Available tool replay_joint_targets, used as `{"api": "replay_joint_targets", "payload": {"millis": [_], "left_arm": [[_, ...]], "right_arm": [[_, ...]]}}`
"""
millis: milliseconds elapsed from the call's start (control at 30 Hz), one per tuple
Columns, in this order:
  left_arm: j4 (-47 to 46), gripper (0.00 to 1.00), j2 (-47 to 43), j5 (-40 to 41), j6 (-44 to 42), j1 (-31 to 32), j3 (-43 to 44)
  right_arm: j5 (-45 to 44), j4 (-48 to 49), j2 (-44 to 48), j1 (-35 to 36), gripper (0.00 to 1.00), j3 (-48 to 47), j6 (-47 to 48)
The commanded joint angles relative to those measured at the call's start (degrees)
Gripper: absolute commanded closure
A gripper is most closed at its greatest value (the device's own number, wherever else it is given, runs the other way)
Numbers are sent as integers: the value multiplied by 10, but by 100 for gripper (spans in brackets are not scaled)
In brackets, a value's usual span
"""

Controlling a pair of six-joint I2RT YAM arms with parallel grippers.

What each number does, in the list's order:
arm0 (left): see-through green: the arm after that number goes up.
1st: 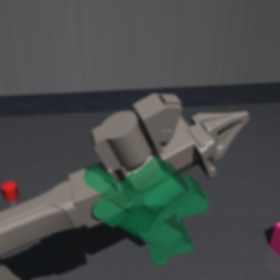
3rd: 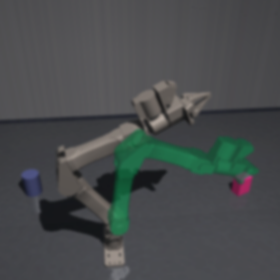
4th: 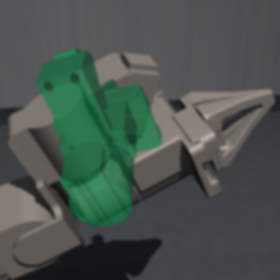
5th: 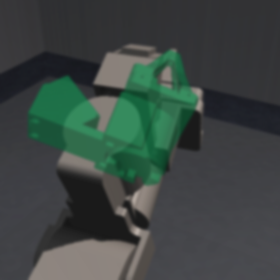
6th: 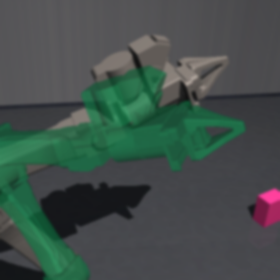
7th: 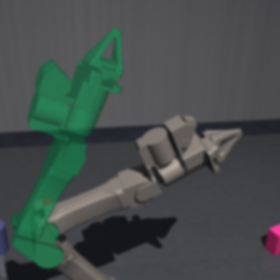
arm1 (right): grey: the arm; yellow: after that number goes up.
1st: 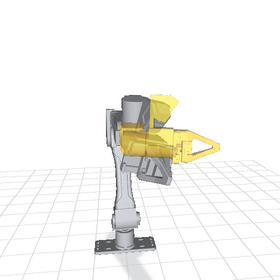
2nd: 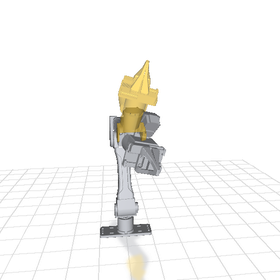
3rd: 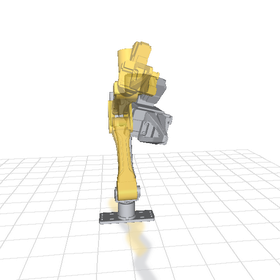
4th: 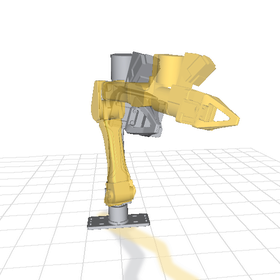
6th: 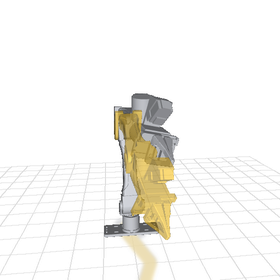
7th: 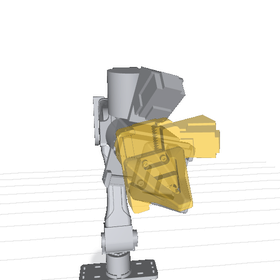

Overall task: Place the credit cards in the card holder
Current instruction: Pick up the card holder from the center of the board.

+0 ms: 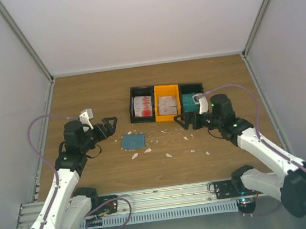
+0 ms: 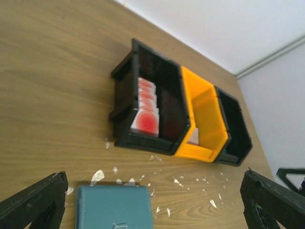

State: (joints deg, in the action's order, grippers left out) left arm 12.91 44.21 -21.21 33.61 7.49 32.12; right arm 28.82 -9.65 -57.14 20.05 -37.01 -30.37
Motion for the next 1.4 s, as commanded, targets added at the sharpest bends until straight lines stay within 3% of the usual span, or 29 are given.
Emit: {"api": "replay_joint_targets", "payload": {"millis": [0,200,500,700,767,1133,1367], "left_arm": [[-18,1,17,51,53,-5,-17],[-11,10,47,84,88,-5,-44],[-36,29,77,31,118,7,-102],[-79,35,122,1,110,12,-131],[-93,41,157,-15,97,12,-125],[-166,51,285,-82,65,13,-100],[-210,69,328,-131,64,13,-100]], "right_arm": [[20,80,-63,50,5,20,2],[-13,85,-182,124,12,-30,15],[-34,92,-318,221,20,-97,10],[-107,121,-391,261,37,-120,-74],[-134,126,-411,277,40,-132,-99],[-182,113,-503,299,57,-197,-172],[-157,111,-512,299,75,-204,-177]]}}
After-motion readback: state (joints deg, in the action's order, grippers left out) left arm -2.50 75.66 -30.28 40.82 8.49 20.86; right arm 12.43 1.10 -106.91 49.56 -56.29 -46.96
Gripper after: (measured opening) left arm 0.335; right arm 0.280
